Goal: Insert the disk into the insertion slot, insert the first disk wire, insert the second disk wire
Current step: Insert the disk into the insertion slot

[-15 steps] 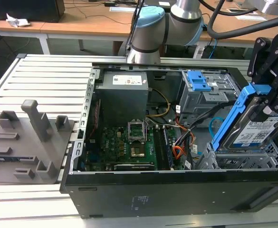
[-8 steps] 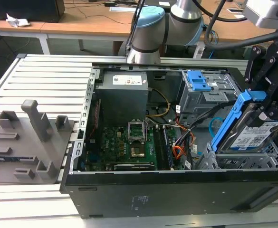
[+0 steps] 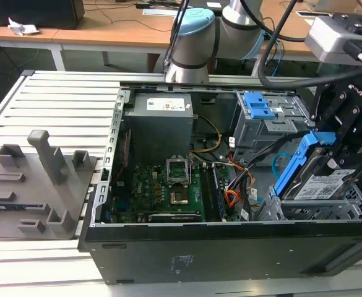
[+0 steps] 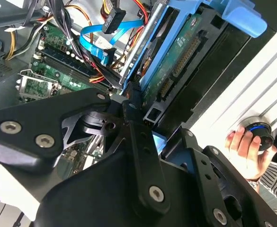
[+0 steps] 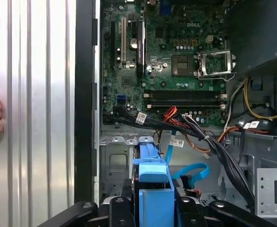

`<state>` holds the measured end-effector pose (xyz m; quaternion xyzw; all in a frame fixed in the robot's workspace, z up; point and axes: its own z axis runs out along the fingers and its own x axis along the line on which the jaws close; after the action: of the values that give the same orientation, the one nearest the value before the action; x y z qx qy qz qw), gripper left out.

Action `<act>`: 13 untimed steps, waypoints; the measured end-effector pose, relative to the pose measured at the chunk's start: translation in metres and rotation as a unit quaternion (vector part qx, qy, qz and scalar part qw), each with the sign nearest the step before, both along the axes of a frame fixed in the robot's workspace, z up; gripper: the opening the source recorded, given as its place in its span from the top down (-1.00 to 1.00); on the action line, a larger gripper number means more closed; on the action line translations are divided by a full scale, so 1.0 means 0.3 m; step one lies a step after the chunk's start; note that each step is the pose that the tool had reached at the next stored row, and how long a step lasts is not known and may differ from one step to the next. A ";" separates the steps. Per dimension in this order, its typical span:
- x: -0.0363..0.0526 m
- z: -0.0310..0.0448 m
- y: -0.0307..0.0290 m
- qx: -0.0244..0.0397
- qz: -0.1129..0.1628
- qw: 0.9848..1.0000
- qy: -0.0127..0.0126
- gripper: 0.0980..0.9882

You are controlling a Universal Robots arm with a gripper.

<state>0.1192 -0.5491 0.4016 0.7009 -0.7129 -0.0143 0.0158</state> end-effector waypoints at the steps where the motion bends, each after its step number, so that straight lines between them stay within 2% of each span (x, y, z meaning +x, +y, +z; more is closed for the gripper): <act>1: 0.000 -0.011 0.000 0.000 0.000 1.000 0.000 0.40; 3: 0.000 -0.031 0.000 0.000 0.000 1.000 0.000 0.40; 5: 0.000 -0.038 0.000 0.000 0.000 1.000 0.000 0.40; 13: 0.000 -0.042 0.000 0.000 0.000 1.000 0.000 0.37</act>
<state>0.1192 -0.5491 0.3889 0.7009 -0.7129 -0.0145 0.0159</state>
